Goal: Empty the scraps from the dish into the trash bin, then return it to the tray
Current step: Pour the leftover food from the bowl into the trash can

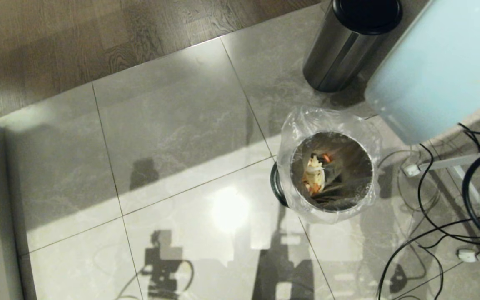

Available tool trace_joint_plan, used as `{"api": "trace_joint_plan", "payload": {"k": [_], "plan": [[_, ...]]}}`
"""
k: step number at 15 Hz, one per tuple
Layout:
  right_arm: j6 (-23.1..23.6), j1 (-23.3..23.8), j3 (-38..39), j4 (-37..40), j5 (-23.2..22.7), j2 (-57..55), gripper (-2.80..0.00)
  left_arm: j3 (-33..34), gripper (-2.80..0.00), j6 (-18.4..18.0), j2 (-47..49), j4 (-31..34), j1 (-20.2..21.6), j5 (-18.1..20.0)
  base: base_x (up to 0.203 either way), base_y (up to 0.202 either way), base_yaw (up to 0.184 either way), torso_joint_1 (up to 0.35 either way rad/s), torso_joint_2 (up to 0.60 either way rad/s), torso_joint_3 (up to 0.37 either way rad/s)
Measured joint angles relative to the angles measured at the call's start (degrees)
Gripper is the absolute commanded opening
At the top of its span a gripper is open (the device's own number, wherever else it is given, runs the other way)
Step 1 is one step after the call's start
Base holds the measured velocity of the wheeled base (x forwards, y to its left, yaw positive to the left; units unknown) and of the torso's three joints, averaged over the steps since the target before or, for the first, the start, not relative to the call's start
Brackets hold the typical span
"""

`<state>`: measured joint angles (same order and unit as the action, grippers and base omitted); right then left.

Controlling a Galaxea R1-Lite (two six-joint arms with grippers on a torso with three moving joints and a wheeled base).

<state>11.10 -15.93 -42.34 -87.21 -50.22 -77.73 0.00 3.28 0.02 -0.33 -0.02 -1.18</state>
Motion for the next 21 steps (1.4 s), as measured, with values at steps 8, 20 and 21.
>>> {"api": "trace_joint_plan", "payload": {"k": [8, 20, 21], "plan": [[13.78, 3.38, 2.02, 0.06, 3.4, -17.68, -2.8, 0.0, -2.8, 0.0, 0.0, 0.02, 0.0, 0.02, 0.0, 0.0, 0.0, 0.0, 0.0, 0.0], [16.93, 3.01, -2.57, 0.82, 0.42, -28.1, -2.8, 0.0, -2.8, 0.02, 0.0, 0.0, 0.0, -0.02, 0.0, 0.0, 0.0, 0.0, 0.0, 0.0], [16.91, 3.06, -2.25, 0.29, 0.42, -27.78, -2.8, 0.0, -2.8, 0.0, 0.0, 0.0, 0.0, -0.02, 0.0, 0.0, 0.0, 0.0, 0.0, 0.0]]}}
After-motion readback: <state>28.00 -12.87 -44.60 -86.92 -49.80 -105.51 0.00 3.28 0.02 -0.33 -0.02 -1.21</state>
